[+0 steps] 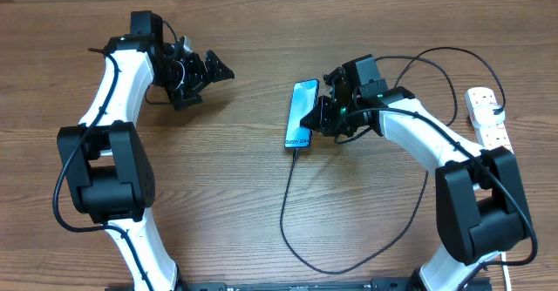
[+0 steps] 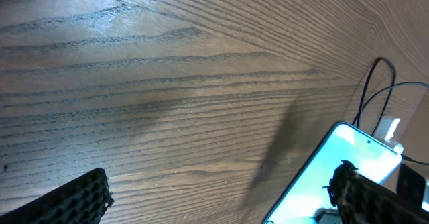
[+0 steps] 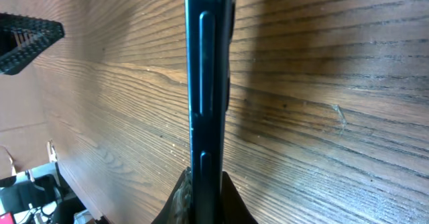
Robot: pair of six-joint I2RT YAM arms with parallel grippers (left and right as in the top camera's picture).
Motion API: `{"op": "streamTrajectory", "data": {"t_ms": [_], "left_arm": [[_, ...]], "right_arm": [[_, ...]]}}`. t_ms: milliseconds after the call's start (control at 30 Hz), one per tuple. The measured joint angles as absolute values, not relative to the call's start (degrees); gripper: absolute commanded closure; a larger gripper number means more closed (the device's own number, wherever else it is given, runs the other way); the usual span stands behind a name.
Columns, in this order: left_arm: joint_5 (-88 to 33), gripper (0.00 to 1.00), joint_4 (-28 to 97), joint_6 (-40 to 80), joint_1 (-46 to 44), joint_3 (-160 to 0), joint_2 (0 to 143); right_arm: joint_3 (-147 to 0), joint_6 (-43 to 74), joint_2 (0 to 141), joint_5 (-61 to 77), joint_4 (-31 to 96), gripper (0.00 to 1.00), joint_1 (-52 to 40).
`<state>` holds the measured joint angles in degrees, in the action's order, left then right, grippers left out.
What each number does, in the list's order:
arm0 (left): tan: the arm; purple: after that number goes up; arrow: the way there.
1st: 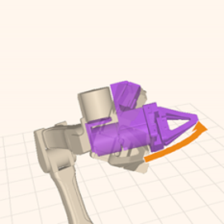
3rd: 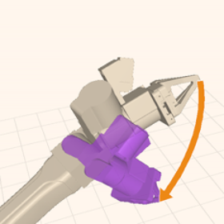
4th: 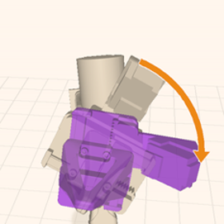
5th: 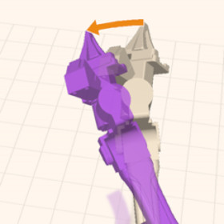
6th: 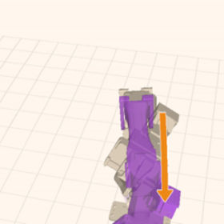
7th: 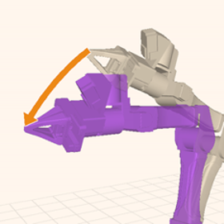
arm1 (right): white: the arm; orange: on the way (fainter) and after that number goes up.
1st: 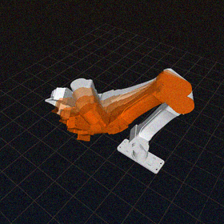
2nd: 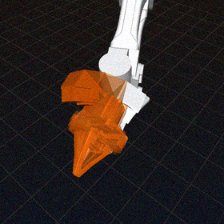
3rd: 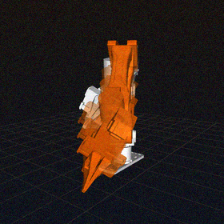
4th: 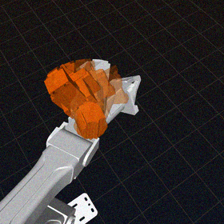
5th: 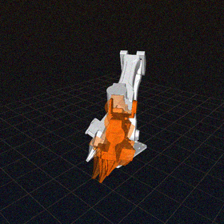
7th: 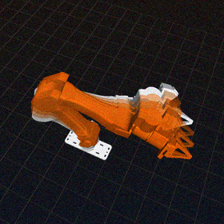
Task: Plug charger to phone and switch on socket
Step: 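Release the phone from the left gripper and retract the left arm, then lower the phone flat onto the table with the right gripper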
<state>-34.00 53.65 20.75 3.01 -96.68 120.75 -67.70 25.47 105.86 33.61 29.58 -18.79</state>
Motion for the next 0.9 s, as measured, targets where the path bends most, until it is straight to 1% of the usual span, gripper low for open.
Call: {"op": "streamTrajectory", "data": {"t_ms": [533, 900], "left_arm": [[-34.00, 0.00, 53.65, 20.75, 3.01, -96.68, 120.75], [-34.00, 0.00, 53.65, 20.75, 3.01, -96.68, 120.75]], "right_arm": [[-67.70, 20.82, 106.80, 33.65, 30.06, 0.96, -18.79], [-67.70, 20.23, 106.80, 32.60, 30.09, 0.96, -18.79]]}}
